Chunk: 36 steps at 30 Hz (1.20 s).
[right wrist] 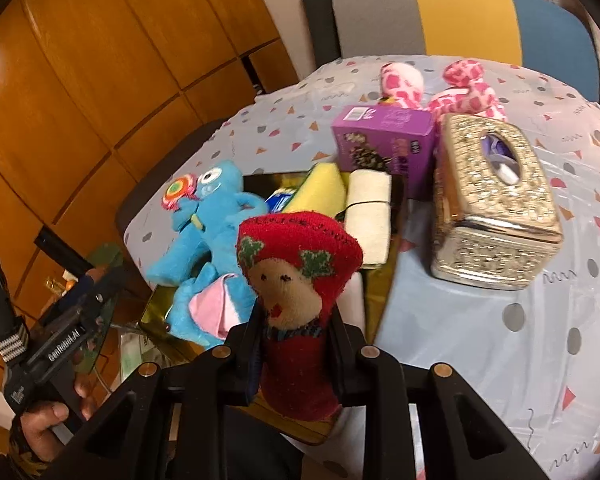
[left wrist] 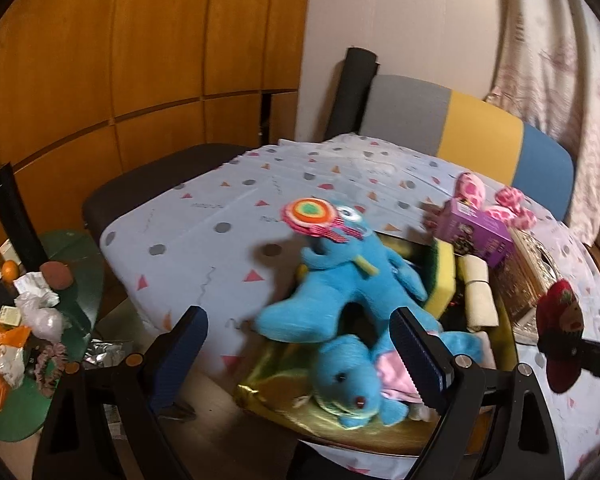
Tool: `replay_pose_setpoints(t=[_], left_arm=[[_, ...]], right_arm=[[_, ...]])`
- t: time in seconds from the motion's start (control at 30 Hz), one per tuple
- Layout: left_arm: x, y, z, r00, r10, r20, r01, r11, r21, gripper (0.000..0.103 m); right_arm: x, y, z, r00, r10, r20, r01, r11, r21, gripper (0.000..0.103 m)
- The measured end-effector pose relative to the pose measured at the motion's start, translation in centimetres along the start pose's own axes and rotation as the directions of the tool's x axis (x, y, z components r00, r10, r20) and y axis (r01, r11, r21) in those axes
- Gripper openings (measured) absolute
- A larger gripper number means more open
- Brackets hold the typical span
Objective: Organize soft objects
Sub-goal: 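Carry the red sock into the gold tray and open the right tool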
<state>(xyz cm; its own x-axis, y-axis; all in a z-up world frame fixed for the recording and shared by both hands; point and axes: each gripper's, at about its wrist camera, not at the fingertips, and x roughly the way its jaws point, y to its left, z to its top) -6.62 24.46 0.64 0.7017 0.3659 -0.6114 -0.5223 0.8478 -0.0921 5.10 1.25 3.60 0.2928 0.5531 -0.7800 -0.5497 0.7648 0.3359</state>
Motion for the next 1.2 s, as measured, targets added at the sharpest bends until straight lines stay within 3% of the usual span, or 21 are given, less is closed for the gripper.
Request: replay_pose_setpoints(t=[0.1,0.37,0.5,0.6,0.8,1.07,1.2], left_arm=[[0.1,1.2,0.1,1.0,0.024,0.001,-0.024,0.999,-0.023,0.093],[0.6,1.8,-0.4,0.999,0.033,-0.022,-0.034,0.999,-0.032,0.093],[0.8,1.2,-0.7,0.999,0.015,-0.03,-0.016,1.0,-0.023,0.093],[1.2,0.9,-0.9,0.999,0.003,-0.047,-0.003,1.0,-0.017,0.093],[1.9,-0.5,-1.1,0.997,-0.028,-0.065,0.028,1.0,0.007,0.093],[2.0,-2.4,-1.0,0.997,-0.051,-0.059,0.054,0.998,0.044,0.095],[1.8,-2.7,-1.0,0.997,-0.053,-0.054,0.056,0.997,0.057,0.099]], right_arm=[[0.4,0.8,-0.1,1.0,0.02,-0.023,-0.02,0.999,-0.026,0.026],[4.6,1.6,2.0,0.999,-0.032,-0.021,0.031,0.999,-0.033,0.026],[8.9,1.3,2.0,0.99,-0.092,-0.109,0.084,0.994,-0.077,0.026],[11.9,0.4,1.3,0.968,-0.157,-0.193,0.143,0.986,-0.086,0.026],[12.7,0.8,1.5,0.965,-0.202,-0.168,0.177,0.973,-0.151,0.027],[12.8,1.5,1.2,0.969,-0.199,-0.143,0.174,0.97,-0.171,0.039],[12.6,1.7,0.7,0.973,-0.194,-0.127,0.172,0.971,-0.167,0.04]])
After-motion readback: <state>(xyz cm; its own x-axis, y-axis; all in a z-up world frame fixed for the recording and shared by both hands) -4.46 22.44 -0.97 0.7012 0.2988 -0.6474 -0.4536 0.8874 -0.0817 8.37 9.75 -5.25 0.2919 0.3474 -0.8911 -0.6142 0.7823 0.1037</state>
